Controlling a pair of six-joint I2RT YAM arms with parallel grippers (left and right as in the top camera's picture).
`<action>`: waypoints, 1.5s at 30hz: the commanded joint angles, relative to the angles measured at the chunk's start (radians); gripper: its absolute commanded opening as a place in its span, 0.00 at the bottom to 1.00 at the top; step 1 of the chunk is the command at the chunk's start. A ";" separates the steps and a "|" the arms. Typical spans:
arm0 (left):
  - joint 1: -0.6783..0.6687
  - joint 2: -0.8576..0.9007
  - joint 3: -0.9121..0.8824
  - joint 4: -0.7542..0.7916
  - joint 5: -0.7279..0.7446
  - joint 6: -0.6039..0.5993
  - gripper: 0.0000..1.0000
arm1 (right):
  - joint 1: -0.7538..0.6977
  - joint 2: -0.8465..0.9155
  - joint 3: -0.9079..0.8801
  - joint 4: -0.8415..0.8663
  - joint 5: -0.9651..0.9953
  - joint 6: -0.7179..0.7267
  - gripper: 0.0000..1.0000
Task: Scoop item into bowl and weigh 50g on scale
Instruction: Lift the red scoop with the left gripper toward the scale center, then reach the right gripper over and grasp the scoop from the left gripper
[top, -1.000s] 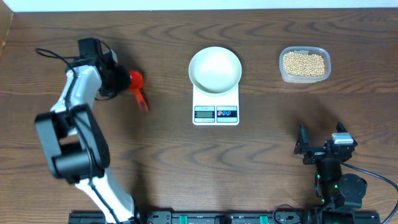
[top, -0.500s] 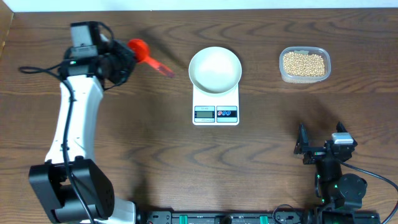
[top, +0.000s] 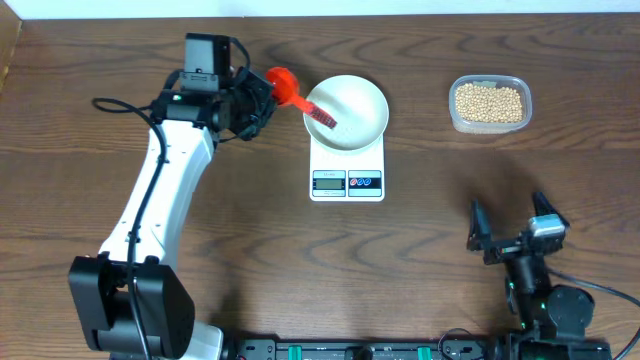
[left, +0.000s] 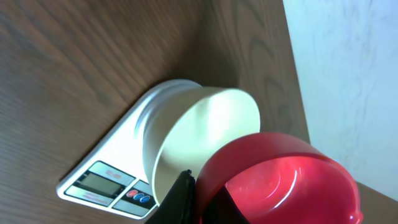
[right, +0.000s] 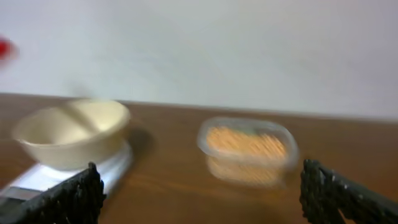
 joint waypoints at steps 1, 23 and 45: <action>-0.021 0.001 0.008 0.005 0.005 -0.027 0.07 | -0.002 0.008 0.012 0.100 -0.232 0.071 0.99; -0.053 0.005 0.008 0.169 -0.019 -0.242 0.07 | 0.047 1.310 1.146 -0.116 -0.813 0.152 0.99; -0.199 0.076 0.000 0.072 -0.149 -0.466 0.08 | 0.300 1.740 1.256 -0.106 -0.729 0.177 0.68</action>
